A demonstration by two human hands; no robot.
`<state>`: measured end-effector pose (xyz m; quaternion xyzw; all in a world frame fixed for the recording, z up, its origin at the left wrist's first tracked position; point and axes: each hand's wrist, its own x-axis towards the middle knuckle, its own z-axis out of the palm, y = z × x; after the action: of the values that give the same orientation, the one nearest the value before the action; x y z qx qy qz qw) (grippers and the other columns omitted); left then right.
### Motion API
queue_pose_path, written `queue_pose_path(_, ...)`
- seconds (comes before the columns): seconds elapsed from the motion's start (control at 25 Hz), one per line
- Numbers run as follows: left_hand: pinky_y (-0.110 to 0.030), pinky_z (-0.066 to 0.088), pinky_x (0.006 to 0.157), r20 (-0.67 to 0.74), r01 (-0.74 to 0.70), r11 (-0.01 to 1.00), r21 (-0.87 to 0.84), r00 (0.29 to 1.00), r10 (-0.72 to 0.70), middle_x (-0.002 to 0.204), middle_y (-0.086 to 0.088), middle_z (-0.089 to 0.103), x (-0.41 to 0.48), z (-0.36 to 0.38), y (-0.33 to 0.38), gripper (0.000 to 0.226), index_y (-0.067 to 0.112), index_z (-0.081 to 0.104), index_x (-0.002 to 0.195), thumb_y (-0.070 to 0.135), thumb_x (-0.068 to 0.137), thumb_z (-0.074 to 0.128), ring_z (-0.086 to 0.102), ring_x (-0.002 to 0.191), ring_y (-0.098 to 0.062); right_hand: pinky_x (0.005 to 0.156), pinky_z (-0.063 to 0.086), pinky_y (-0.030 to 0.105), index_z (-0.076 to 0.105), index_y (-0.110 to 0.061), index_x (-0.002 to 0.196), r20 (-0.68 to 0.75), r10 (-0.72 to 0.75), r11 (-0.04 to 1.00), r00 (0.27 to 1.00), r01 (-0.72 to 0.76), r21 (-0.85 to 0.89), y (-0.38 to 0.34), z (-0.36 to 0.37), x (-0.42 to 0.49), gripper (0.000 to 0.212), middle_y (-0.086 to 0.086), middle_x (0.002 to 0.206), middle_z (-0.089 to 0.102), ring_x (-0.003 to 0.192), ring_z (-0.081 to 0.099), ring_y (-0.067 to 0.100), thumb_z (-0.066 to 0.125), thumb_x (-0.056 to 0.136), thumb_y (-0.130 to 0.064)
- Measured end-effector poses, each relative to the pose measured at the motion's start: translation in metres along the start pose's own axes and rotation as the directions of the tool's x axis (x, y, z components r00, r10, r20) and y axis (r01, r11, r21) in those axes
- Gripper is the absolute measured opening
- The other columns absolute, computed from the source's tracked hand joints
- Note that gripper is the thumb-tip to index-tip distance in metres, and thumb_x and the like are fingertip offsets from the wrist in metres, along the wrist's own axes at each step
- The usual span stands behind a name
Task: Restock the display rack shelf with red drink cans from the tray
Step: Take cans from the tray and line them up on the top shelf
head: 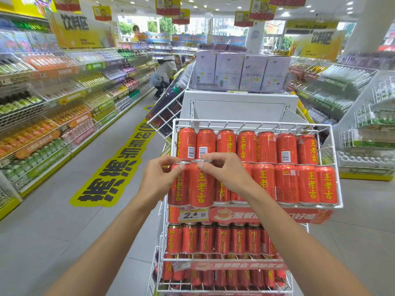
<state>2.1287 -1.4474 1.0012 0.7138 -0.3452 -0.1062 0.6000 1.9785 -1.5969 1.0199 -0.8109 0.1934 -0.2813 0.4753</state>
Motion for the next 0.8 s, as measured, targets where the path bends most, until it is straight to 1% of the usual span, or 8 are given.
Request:
queue_pose_path(0.12,-0.05,0.063,0.076,-0.101,0.003,0.999,0.051,0.995,0.002,0.087,0.001,0.076,-0.005,0.007,-0.003,0.015,0.026,0.077,0.093,0.036,0.084,0.081,0.074,0.084,-0.022,0.101,0.059,0.033,0.079,-0.018,0.122,0.005,0.001,1.0,1.0,-0.001,0.006,-0.001,-0.002,0.0,0.04,-0.008,0.11,0.081,0.105,0.075,0.005,0.083,0.088,-0.038)
queue_pose_path(0.24,-0.042,0.063,0.072,-0.136,0.029,0.994,0.101,0.991,-0.015,0.084,0.003,0.075,-0.004,0.007,0.0,0.021,0.024,0.078,0.094,0.04,0.081,0.083,0.073,0.08,-0.016,0.1,0.059,0.03,0.079,-0.018,0.122,0.006,-0.005,1.0,1.0,0.005,0.015,-0.001,-0.003,0.002,0.038,-0.009,0.111,0.08,0.106,0.075,0.002,0.083,0.089,-0.037)
queue_pose_path(0.32,-0.034,0.06,0.066,-0.155,0.042,0.99,0.134,0.988,-0.021,0.083,0.003,0.076,-0.002,0.004,0.003,0.022,0.023,0.078,0.092,0.04,0.08,0.084,0.071,0.077,-0.012,0.101,0.058,0.028,0.079,-0.018,0.122,0.006,-0.01,1.0,1.0,0.01,0.019,0.0,-0.004,0.003,0.039,-0.008,0.114,0.08,0.108,0.074,0.002,0.084,0.088,-0.037)
queue_pose_path(0.44,-0.029,0.056,0.062,-0.159,0.049,0.987,0.151,0.987,-0.025,0.083,0.003,0.075,-0.002,0.001,0.003,0.026,0.022,0.078,0.094,0.043,0.079,0.084,0.071,0.077,-0.014,0.101,0.058,0.028,0.079,-0.015,0.122,0.004,-0.006,1.0,1.0,0.006,0.028,0.001,-0.003,0.006,0.04,-0.007,0.111,0.081,0.106,0.075,0.003,0.084,0.088,-0.035)
queue_pose_path(0.56,-0.036,0.06,0.068,-0.15,0.06,0.993,0.106,0.988,-0.043,0.082,-0.003,0.074,-0.001,0.002,0.002,0.03,0.02,0.078,0.097,0.043,0.079,0.084,0.07,0.075,-0.013,0.1,0.057,0.029,0.082,-0.017,0.114,-0.012,-0.016,0.999,1.0,0.017,0.029,0.0,-0.004,0.014,0.031,-0.001,0.111,0.081,0.108,0.075,0.007,0.084,0.088,-0.034)
queue_pose_path(0.64,-0.038,0.06,0.068,-0.155,0.057,0.994,0.095,0.987,-0.042,0.083,-0.009,0.074,0.001,0.003,-0.001,0.029,0.019,0.078,0.097,0.041,0.079,0.085,0.067,0.072,-0.013,0.095,0.056,0.024,0.084,-0.016,0.103,-0.024,-0.026,0.999,0.999,0.027,0.04,-0.004,-0.007,0.021,0.02,0.003,0.107,0.082,0.104,0.073,0.005,0.083,0.089,-0.031)
queue_pose_path(0.72,-0.031,0.056,0.065,-0.175,0.063,0.993,0.102,0.984,-0.045,0.082,-0.005,0.074,0.002,0.004,-0.001,0.028,0.02,0.078,0.096,0.041,0.078,0.086,0.066,0.072,-0.011,0.089,0.056,0.022,0.085,-0.013,0.095,-0.028,-0.034,0.998,0.999,0.035,0.053,-0.008,-0.012,0.028,0.017,0.003,0.105,0.082,0.094,0.071,0.001,0.083,0.09,-0.029)
queue_pose_path(0.8,-0.027,0.054,0.065,-0.204,0.077,0.991,0.111,0.977,-0.053,0.083,0.001,0.074,0.002,0.006,-0.002,0.029,0.021,0.079,0.096,0.042,0.077,0.086,0.068,0.077,-0.01,0.086,0.057,0.02,0.085,-0.009,0.094,-0.031,-0.03,0.996,0.999,0.033,0.087,-0.011,-0.016,0.036,0.018,-0.004,0.104,0.082,0.091,0.07,-0.001,0.082,0.09,-0.026)
